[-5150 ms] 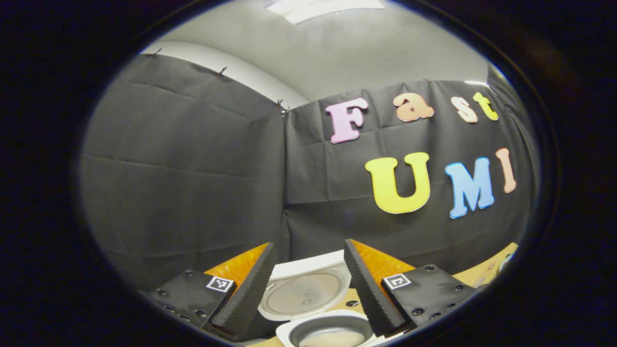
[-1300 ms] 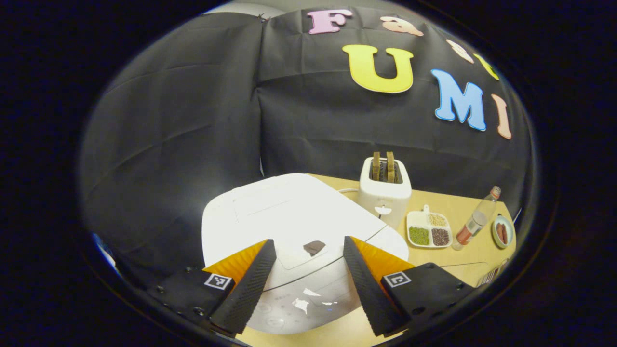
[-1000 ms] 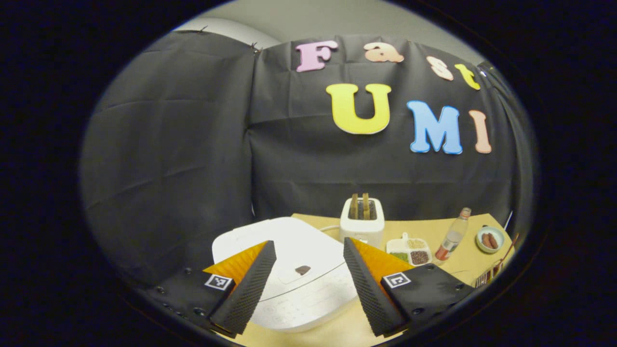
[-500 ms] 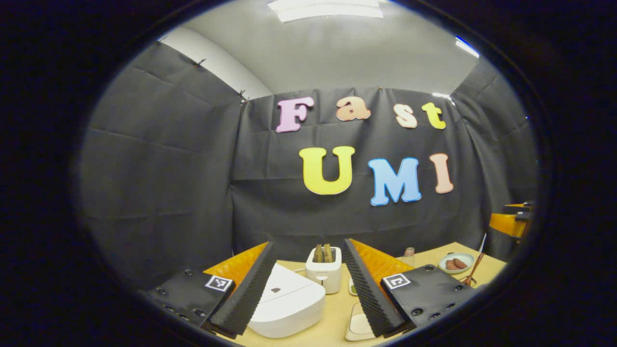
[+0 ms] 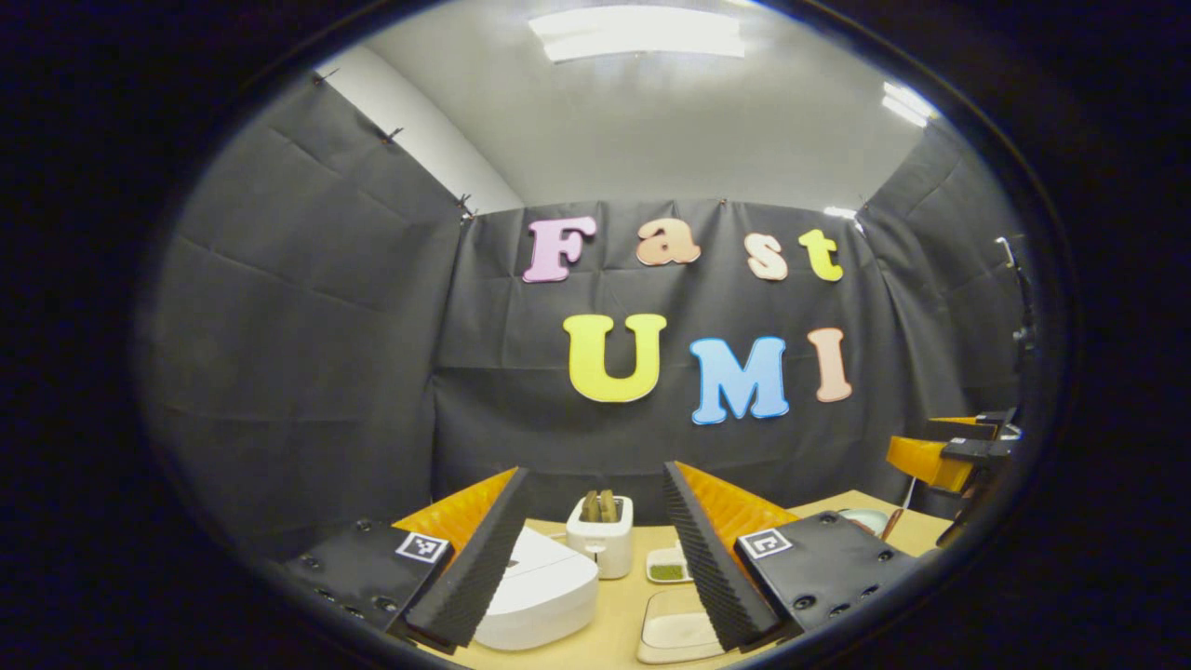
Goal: Close the left gripper, press the button to open the rice cooker; take a wooden spoon from the chopstick holder with the right hand, scoop a spoonful of rice and pour it into the rice cooker, then put the wooden spoon back into the chopstick holder.
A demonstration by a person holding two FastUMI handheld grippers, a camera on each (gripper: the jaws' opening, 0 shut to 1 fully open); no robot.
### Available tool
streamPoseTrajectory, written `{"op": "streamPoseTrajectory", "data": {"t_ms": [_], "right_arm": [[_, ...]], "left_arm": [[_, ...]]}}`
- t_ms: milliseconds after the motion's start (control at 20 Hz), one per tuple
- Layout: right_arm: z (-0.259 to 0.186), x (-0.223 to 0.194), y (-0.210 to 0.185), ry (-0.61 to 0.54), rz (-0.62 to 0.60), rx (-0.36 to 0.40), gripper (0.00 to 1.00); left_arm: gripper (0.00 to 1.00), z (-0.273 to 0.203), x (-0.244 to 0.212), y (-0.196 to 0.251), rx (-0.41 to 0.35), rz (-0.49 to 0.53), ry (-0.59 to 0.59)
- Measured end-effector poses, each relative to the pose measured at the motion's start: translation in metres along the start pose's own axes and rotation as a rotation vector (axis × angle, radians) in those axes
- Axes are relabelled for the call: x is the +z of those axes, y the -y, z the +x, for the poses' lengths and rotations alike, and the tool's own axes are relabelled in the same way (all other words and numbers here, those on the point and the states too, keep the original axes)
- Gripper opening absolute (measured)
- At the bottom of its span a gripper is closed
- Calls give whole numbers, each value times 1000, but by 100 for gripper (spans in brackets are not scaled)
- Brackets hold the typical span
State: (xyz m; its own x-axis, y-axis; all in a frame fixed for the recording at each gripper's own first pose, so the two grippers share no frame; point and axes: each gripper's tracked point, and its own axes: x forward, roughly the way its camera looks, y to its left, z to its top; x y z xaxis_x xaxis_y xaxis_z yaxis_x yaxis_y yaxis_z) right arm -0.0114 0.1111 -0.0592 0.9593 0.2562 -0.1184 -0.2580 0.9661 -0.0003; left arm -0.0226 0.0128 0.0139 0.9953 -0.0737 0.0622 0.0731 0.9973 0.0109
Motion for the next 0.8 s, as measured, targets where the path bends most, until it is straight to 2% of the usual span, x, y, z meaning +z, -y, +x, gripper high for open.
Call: {"op": "streamPoseTrajectory", "data": {"t_ms": [800], "right_arm": [[-4, 12, -15, 28, -37, -47, 98]], "left_arm": [[97, 9, 6, -5, -54, 0, 35]]}}
